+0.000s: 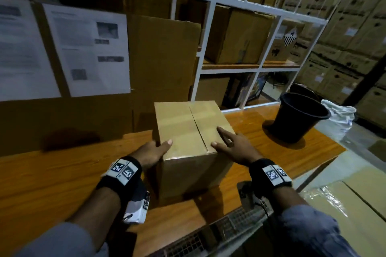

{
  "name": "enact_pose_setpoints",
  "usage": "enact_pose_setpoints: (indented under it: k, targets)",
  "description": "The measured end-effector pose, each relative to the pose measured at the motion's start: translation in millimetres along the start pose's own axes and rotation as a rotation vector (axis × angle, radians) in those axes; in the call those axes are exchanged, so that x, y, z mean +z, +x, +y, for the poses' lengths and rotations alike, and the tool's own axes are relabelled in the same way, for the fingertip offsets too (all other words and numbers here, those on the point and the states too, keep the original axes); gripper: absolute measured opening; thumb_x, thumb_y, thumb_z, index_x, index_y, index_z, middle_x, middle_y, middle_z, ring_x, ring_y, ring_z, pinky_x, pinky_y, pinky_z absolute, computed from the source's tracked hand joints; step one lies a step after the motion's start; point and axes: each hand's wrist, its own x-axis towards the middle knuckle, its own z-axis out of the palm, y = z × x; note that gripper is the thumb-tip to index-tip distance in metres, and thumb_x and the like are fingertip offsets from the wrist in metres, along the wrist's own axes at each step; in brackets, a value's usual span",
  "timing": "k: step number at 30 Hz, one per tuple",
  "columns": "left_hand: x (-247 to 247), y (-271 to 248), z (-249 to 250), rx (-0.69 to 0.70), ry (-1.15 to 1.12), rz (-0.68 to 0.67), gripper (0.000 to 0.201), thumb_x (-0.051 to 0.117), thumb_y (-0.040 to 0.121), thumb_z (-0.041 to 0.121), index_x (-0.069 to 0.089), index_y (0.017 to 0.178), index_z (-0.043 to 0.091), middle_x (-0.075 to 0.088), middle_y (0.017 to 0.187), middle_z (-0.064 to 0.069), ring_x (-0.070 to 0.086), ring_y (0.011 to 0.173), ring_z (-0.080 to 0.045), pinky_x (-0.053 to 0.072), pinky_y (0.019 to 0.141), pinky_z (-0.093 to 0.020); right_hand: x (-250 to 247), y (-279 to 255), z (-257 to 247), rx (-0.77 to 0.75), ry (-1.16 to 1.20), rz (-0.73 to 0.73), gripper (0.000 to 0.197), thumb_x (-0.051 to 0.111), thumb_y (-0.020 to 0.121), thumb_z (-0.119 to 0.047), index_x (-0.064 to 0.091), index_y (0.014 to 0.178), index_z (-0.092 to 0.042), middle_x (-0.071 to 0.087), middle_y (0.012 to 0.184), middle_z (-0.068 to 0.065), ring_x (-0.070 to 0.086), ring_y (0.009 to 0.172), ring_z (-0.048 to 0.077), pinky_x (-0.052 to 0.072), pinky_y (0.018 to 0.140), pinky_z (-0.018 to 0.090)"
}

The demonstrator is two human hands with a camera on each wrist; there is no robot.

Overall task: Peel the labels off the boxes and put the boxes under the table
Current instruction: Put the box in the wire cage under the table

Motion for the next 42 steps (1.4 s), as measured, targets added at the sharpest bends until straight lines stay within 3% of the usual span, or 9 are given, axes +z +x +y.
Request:
enact_pose_setpoints:
  k: [6,10,14,21,24,27,35,40,42]
  targets:
    - [-9,19,7,0.175,-0.14,-0.084,0.099,0.064,0.102,0.023,-0.013,0.162,0.042,0.026,0.163,0.008,0.032,0.147,-0.018,0.036,0.11,-0.034,-7,1,9,0.028,0.009,-0.013,0.118,0.066,0.065,-0.093,0.016,0.162,-0.051,0.039,0.157,0.014,0.043,0.142,0.041,0.044,0.111,0.052]
    - [-15,38,3,0.151,-0.1,-0.1,0.117,0.085,0.081,0.045,-0.001,0.159,0.053,0.0,0.173,0.006,0.049,0.126,-0.011,0.038,0.107,-0.039,-19,11,15,-0.035,0.132,-0.077,0.135,0.079,0.055,-0.089,0.014,0.164,-0.043,0.042,0.162,0.002,0.049,0.14,0.03,0.046,0.113,0.047]
    - [-11,40,5,0.079,-0.226,-0.082,0.088,0.071,0.096,0.037,0.01,0.151,0.068,0.028,0.153,0.017,0.054,0.124,-0.034,0.056,0.088,-0.058,-18,14,19,-0.066,0.161,-0.084,0.119,0.068,0.067,-0.09,0.011,0.163,-0.046,0.046,0.157,0.0,0.058,0.126,0.034,0.057,0.085,0.04]
    - [29,30,10,0.131,-0.255,0.25,0.063,0.049,0.096,0.039,0.027,0.152,0.058,0.06,0.126,-0.009,0.061,0.115,-0.04,0.051,0.1,-0.062,-1,27,31,-0.115,0.303,-0.018,0.107,0.067,0.078,-0.082,0.016,0.164,-0.045,0.043,0.162,0.003,0.046,0.142,0.031,0.043,0.111,0.043]
    - [36,19,13,0.152,-0.216,0.285,0.059,0.046,0.108,0.03,0.022,0.157,0.051,0.053,0.135,-0.005,0.06,0.111,-0.026,0.055,0.089,-0.047,1,21,35,-0.132,0.34,-0.003,0.106,0.07,0.08,-0.077,0.016,0.165,-0.044,0.042,0.162,0.002,0.046,0.142,0.03,0.043,0.11,0.042]
    - [43,4,9,0.213,-0.13,0.313,0.061,0.051,0.108,0.04,0.02,0.159,0.05,0.021,0.169,0.001,0.034,0.147,-0.029,0.036,0.113,-0.051,3,6,40,-0.136,0.425,-0.013,0.11,0.076,0.079,-0.072,0.013,0.165,-0.045,0.041,0.163,0.001,0.045,0.142,0.03,0.043,0.111,0.042]
    - [69,-50,-16,0.35,-0.16,0.349,0.07,0.059,0.102,0.048,0.017,0.157,0.056,0.015,0.172,0.008,0.018,0.156,-0.022,0.023,0.12,-0.045,-4,-82,45,-0.156,0.373,0.081,0.114,0.081,0.08,-0.064,0.011,0.167,-0.039,0.043,0.163,-0.001,0.049,0.142,0.023,0.043,0.114,0.037]
    - [75,-86,15,0.454,-0.266,0.298,0.067,0.057,0.105,0.04,0.02,0.159,0.053,0.033,0.151,0.025,0.046,0.124,0.01,0.039,0.1,-0.016,-42,-147,39,-0.178,0.272,0.336,0.109,0.077,0.078,-0.072,0.021,0.165,-0.038,0.047,0.161,-0.002,0.05,0.143,0.019,0.045,0.115,0.037]
    - [72,-93,40,0.496,-0.313,0.227,0.063,0.06,0.102,0.044,0.026,0.153,0.062,0.038,0.147,0.021,0.053,0.122,0.0,0.051,0.097,-0.026,-65,-171,41,-0.158,0.234,0.424,0.107,0.073,0.079,-0.074,0.022,0.166,-0.037,0.048,0.16,0.001,0.05,0.142,0.02,0.045,0.115,0.036]
